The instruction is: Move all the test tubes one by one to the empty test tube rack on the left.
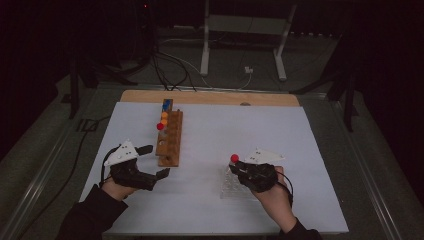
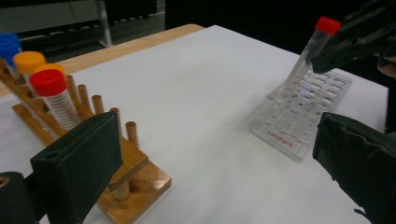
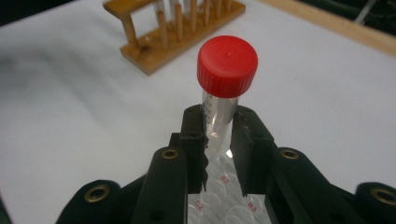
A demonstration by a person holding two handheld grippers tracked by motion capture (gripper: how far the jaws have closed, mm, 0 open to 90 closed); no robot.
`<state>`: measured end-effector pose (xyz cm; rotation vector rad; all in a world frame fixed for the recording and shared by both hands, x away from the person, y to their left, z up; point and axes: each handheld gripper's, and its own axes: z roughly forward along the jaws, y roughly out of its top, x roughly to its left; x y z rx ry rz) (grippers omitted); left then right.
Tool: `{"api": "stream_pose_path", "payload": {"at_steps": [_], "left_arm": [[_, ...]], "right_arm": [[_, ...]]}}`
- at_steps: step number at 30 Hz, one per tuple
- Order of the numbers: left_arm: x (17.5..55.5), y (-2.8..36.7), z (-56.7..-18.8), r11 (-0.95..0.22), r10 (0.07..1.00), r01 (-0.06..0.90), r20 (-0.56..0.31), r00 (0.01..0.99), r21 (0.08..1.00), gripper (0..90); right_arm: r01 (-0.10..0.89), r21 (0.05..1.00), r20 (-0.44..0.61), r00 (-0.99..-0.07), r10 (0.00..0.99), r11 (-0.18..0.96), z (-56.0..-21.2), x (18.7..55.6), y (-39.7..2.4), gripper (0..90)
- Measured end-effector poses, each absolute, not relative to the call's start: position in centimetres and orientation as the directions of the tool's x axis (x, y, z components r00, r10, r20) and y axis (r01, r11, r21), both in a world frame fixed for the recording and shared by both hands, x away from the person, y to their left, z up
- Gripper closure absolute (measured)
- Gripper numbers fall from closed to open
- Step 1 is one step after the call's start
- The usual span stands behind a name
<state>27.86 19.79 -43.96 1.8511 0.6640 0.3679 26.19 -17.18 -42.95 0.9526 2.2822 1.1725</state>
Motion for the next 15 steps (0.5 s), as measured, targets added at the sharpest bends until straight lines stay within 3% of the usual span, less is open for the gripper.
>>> {"api": "stream_pose_path", "payload": {"at_steps": [15], "left_arm": [[26.3,18.3,-41.8,-0.279,0.523,0.215,-0.039,0.851,0.936,2.2]], "right_arm": [[0.268,0.884,-0.077,-0.726,0.684,0.384,-38.9,23.5,-16.5,75.4]]}}
